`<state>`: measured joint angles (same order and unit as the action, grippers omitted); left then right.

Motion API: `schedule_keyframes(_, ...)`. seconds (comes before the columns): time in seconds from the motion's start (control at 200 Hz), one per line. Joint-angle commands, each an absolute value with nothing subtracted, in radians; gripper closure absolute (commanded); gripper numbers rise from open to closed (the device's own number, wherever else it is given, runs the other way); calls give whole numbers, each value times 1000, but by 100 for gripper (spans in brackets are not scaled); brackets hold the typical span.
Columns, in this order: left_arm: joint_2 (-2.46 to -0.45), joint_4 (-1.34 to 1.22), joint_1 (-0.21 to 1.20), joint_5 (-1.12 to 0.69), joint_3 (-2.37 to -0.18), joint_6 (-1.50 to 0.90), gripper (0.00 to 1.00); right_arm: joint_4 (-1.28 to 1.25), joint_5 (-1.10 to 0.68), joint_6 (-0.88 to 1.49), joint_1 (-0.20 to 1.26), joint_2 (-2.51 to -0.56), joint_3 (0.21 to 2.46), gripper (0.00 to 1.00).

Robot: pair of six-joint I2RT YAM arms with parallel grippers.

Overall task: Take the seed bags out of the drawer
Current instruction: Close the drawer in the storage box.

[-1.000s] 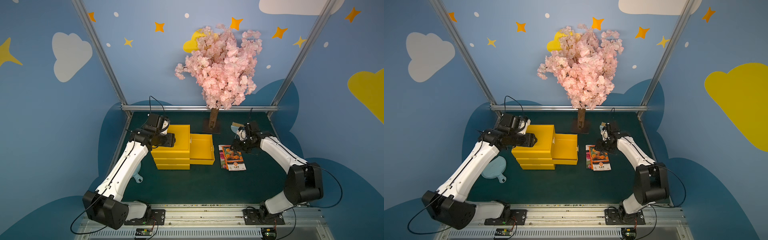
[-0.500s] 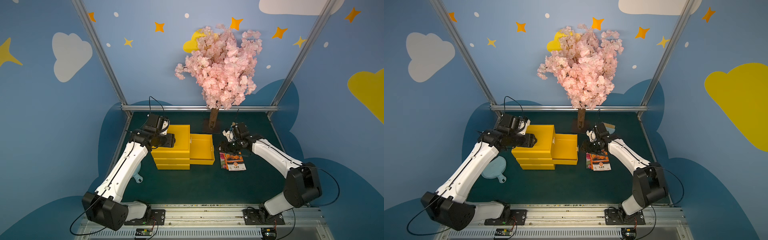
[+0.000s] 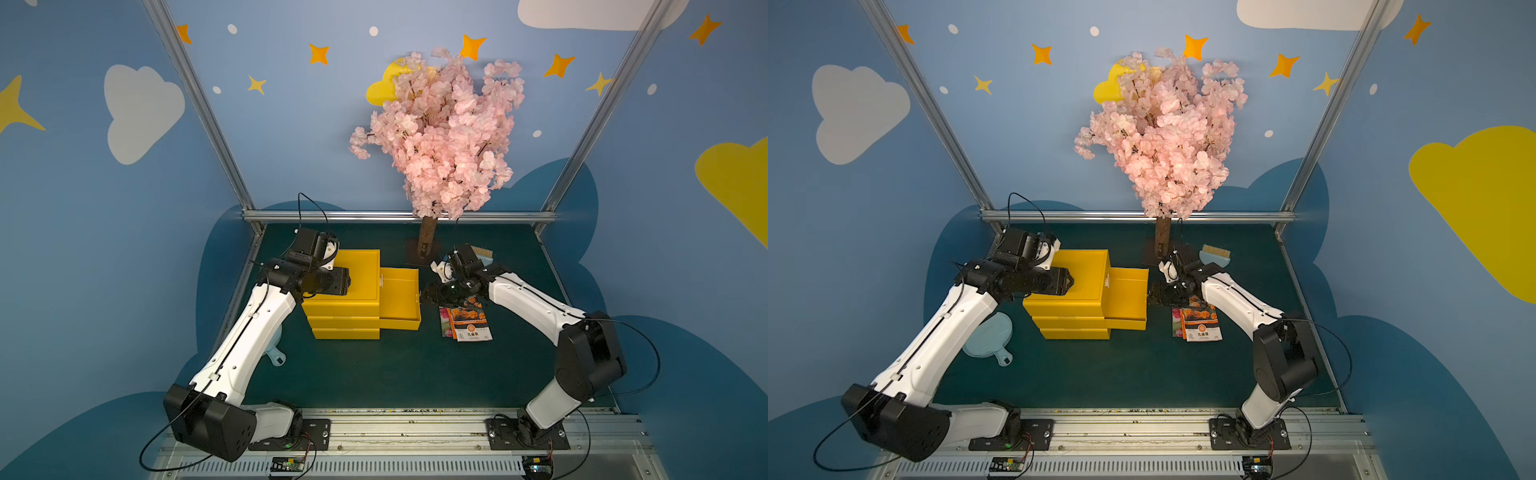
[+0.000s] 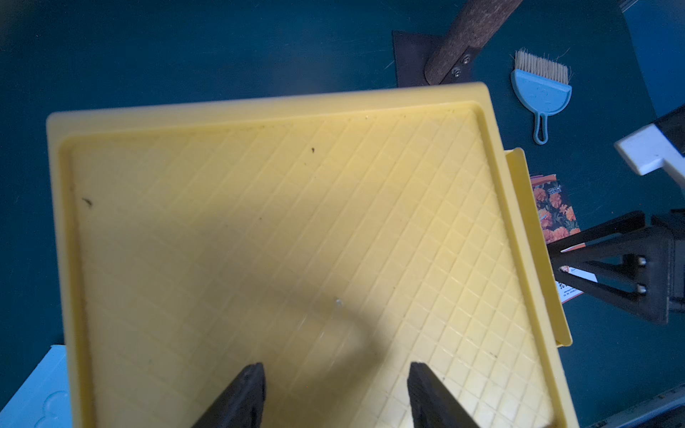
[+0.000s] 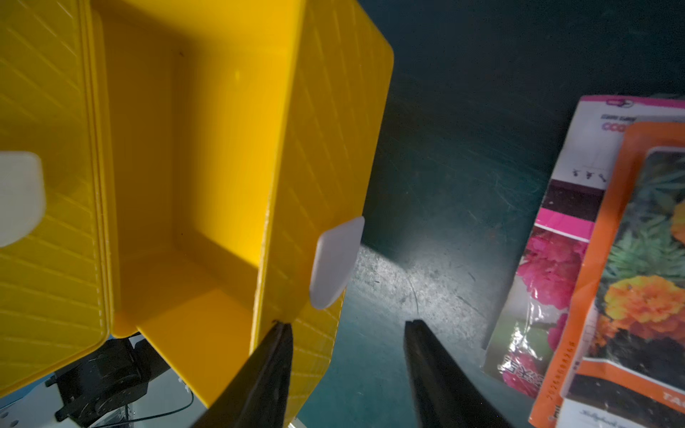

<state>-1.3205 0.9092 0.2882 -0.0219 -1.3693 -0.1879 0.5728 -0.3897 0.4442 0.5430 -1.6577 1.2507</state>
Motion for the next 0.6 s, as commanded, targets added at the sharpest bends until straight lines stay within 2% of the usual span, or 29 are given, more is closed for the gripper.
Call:
schedule_keyframes(0.0,-1312,987,290,-14,-1341,-198,34,559,-396,455,565,-1681,1294,46)
schedule_keyframes(0.596,-1289,987,288,0,-1347,-192,34,433,-507,556,630,-1833,1421,46)
